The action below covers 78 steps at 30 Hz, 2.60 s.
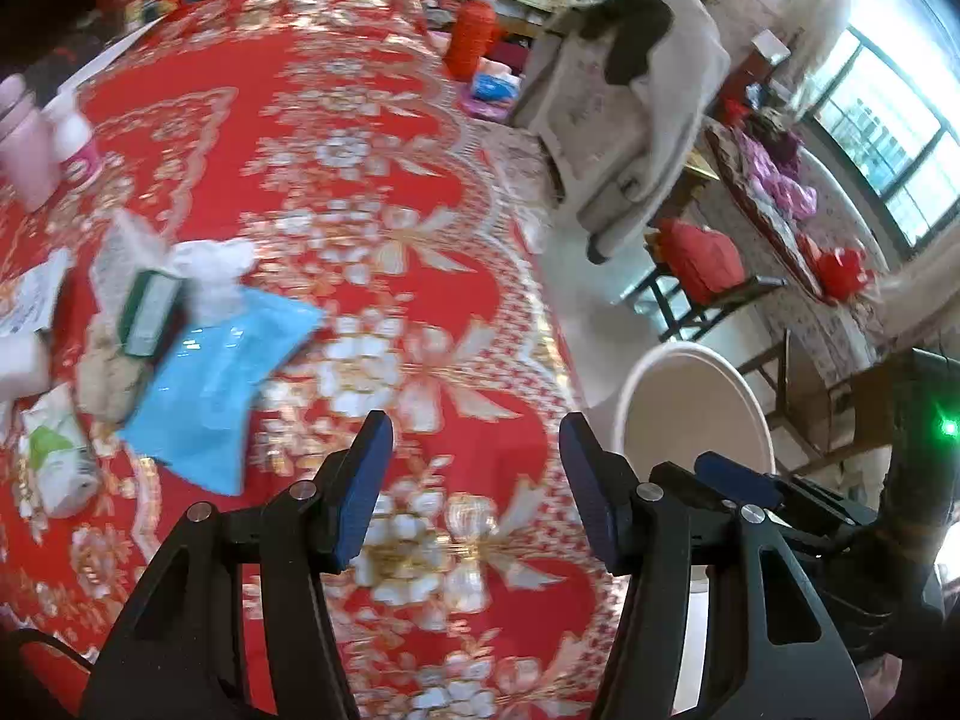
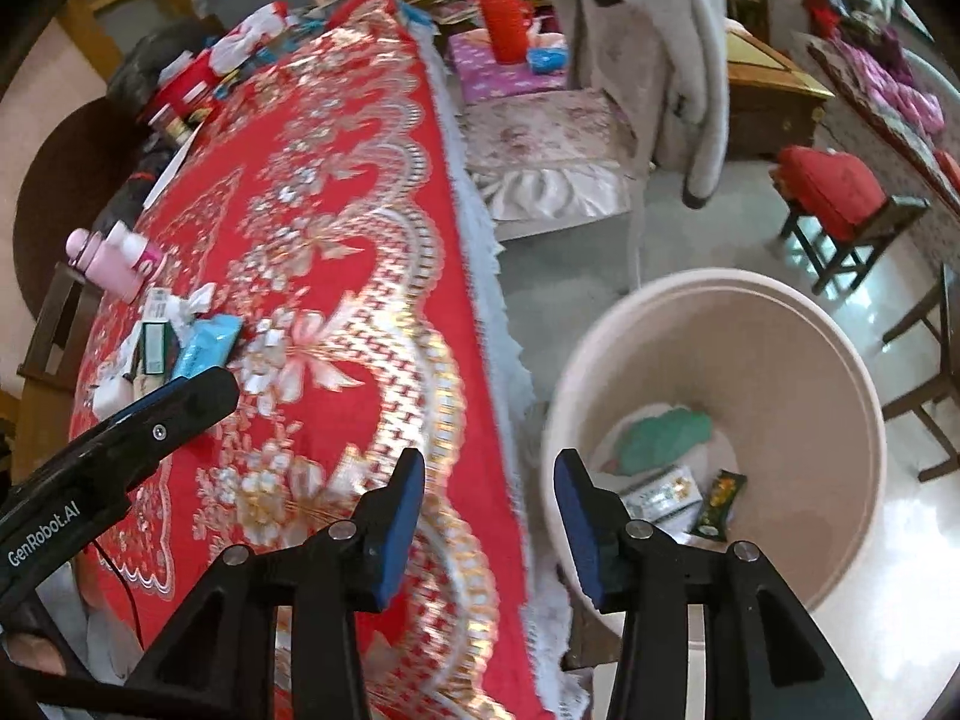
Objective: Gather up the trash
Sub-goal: 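Move both tools back over the trash on the table, then grasp the white tissue pack with the left gripper while the right grasps the crumpled tan paper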
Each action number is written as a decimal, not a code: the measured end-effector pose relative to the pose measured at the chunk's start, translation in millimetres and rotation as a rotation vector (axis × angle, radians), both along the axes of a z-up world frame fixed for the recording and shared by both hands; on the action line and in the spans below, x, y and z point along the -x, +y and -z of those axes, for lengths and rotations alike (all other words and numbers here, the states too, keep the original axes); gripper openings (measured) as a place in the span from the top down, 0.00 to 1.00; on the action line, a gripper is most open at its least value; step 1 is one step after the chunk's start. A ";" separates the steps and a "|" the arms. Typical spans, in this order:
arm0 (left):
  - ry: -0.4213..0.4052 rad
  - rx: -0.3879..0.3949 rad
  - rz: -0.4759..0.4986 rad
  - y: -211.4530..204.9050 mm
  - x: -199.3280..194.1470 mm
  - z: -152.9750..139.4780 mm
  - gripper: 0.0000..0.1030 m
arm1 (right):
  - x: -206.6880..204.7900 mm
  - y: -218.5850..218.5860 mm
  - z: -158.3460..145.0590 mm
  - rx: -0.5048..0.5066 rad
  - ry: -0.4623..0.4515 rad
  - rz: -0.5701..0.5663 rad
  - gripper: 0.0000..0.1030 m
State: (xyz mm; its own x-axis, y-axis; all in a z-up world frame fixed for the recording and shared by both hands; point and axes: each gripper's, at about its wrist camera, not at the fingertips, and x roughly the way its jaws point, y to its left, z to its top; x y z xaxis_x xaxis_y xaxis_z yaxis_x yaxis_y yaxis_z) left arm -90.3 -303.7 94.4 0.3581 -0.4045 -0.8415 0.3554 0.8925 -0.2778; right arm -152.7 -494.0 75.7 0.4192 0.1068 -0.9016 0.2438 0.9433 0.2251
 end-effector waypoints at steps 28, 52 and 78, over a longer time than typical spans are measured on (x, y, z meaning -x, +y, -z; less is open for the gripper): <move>0.068 -0.021 -0.386 233.1 -8.9 16.3 0.45 | -75.0 160.5 2.2 -0.011 -0.020 -0.290 0.43; 0.186 0.000 -0.391 231.3 -46.8 60.0 0.45 | -99.9 204.2 7.7 -0.026 0.001 -0.355 0.42; 0.122 0.005 -0.375 277.8 -19.2 36.7 0.75 | -157.4 291.6 39.5 -0.044 0.006 -0.434 0.45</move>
